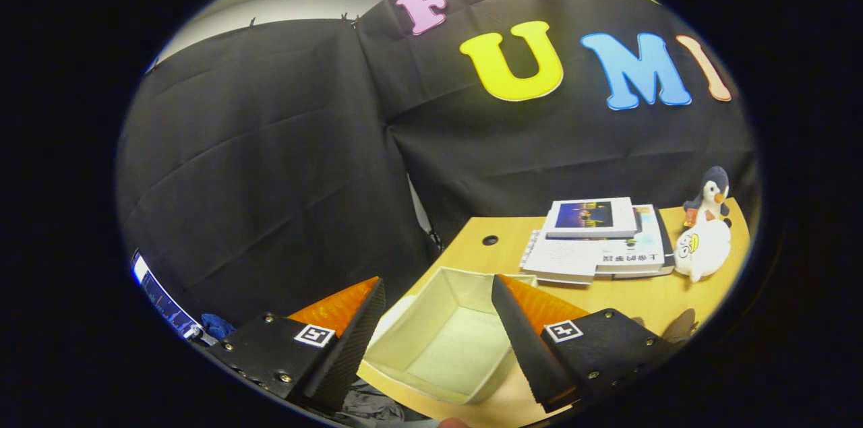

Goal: Open the storage box then place both shoes into the box .Put the left shoe in first, then the right shoe, with the right side of both shoes facing outward in a uniform manner.

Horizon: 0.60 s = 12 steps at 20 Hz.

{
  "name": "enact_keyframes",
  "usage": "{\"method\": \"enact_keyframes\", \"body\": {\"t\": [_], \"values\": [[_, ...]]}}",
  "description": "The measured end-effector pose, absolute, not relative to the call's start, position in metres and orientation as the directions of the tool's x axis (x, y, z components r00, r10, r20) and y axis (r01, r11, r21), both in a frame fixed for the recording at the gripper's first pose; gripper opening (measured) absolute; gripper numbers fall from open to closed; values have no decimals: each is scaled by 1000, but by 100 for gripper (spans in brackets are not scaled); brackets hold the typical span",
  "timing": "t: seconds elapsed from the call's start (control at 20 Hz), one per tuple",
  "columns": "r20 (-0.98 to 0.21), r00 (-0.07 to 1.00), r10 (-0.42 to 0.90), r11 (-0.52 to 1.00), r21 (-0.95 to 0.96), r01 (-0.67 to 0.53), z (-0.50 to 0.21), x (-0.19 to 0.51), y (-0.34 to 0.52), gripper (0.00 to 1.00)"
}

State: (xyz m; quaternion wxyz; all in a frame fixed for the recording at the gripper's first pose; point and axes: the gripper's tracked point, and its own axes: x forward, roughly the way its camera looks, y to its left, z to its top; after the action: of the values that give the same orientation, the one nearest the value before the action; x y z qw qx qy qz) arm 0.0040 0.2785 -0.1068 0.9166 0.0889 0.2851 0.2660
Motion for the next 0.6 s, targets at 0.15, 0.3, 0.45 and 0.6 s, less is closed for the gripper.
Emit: {"method": "enact_keyframes", "body": {"t": [0.15,0.3,0.45,0.6], "values": [[-487,735,471,882,249,-400,-119,9,239,97],[-501,761,411,911,200,-360,-135,12,202,98],[-532,769,356,934,173,-312,-155,11,166,98],[-560,776,290,956,129,-265,-181,11,131,98]]}}
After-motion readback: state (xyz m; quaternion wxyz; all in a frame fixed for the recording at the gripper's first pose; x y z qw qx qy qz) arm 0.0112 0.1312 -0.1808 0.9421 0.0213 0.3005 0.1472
